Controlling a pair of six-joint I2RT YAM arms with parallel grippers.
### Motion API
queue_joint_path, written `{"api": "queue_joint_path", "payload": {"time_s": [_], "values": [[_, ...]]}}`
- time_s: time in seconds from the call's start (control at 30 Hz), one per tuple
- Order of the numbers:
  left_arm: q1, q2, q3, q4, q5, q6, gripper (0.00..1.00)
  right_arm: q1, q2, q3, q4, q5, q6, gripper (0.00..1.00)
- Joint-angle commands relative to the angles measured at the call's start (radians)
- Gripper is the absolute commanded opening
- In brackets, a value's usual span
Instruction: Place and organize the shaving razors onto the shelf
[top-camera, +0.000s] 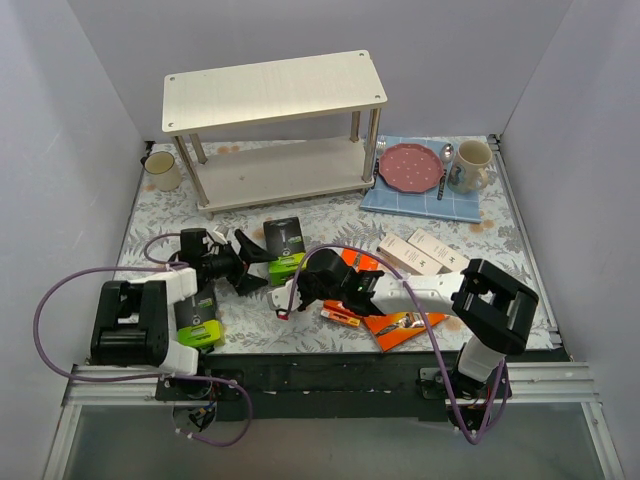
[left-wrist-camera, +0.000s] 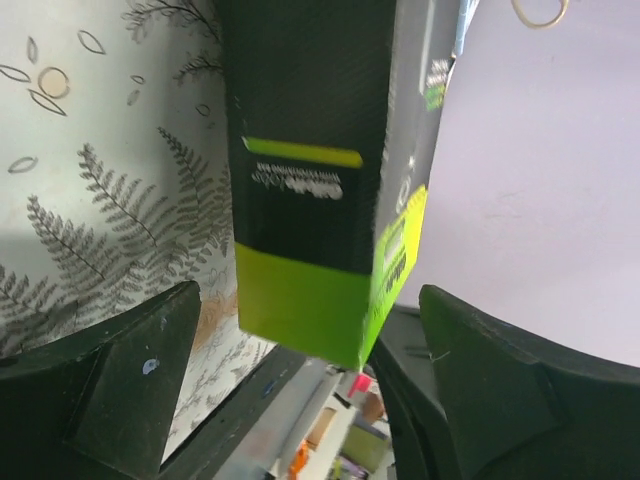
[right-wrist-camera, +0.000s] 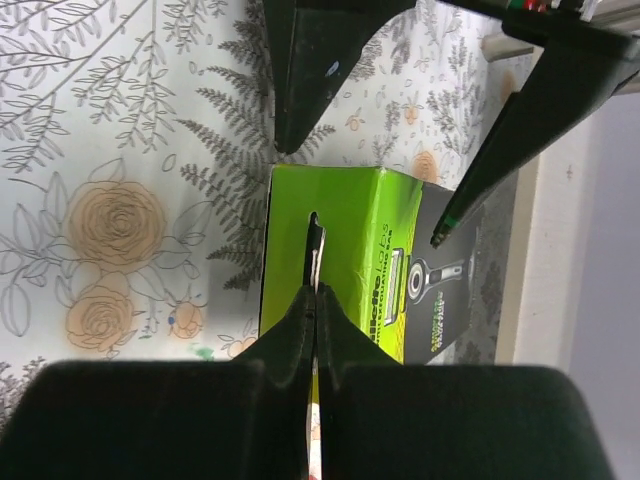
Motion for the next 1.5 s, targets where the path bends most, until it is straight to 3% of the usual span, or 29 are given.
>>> {"api": "queue_joint_path", "payload": {"time_s": [0.0,0.17,0.27,0.37,0.43,0.57,0.73,0.87,1.0,1.17,1.2,1.3,1.33,1.37,1.47], "values": [[0.005,0.073,0.039,0.079,0.062,-0.061,0.92,0.016,-0.029,0.053,-0.02,-0.011,0.043,0.01],[0.005,0.173,0.035,0.278,0.148,-0.193,0.83,0.017,-0.027,0.056,-0.052,-0.031,0.062,0.01],[0.004,0.222,-0.005,0.471,0.217,-0.297,0.69,0.013,-0.029,0.075,-0.102,-0.089,0.123,0.01],[0.004,0.253,-0.003,0.464,0.244,-0.298,0.56,-0.012,-0.021,0.133,-0.21,-0.136,0.183,0.01],[-0.001,0.277,0.001,0.46,0.243,-0.295,0.56,-0.027,-0.019,0.162,-0.265,-0.145,0.195,0.01],[-0.027,0.296,0.029,0.423,0.212,-0.287,0.83,-0.044,-0.033,0.177,-0.262,-0.169,0.243,0.01],[-0.073,0.337,0.075,0.386,0.252,-0.253,0.86,-0.059,-0.035,0.18,-0.254,-0.172,0.297,0.01],[-0.087,0.374,0.078,0.442,0.278,-0.291,0.81,-0.066,-0.032,0.17,-0.251,-0.199,0.301,0.01],[-0.095,0.382,0.075,0.501,0.292,-0.324,0.6,-0.07,-0.026,0.167,-0.248,-0.209,0.31,0.01],[-0.095,0.362,0.047,0.552,0.274,-0.342,0.49,-0.081,-0.022,0.183,-0.268,-0.22,0.313,0.01],[-0.095,0.353,0.043,0.552,0.271,-0.342,0.49,-0.085,-0.022,0.187,-0.276,-0.22,0.313,0.01],[-0.095,0.328,0.052,0.536,0.272,-0.318,0.78,-0.096,-0.021,0.2,-0.293,-0.231,0.318,0.01],[-0.095,0.323,0.067,0.501,0.268,-0.289,0.82,-0.099,-0.019,0.205,-0.299,-0.241,0.321,0.01],[-0.096,0.322,0.079,0.428,0.266,-0.258,0.85,-0.102,-0.019,0.207,-0.302,-0.245,0.323,0.01],[-0.104,0.34,0.095,0.406,0.278,-0.219,0.85,-0.107,-0.019,0.211,-0.303,-0.263,0.323,0.01]]}}
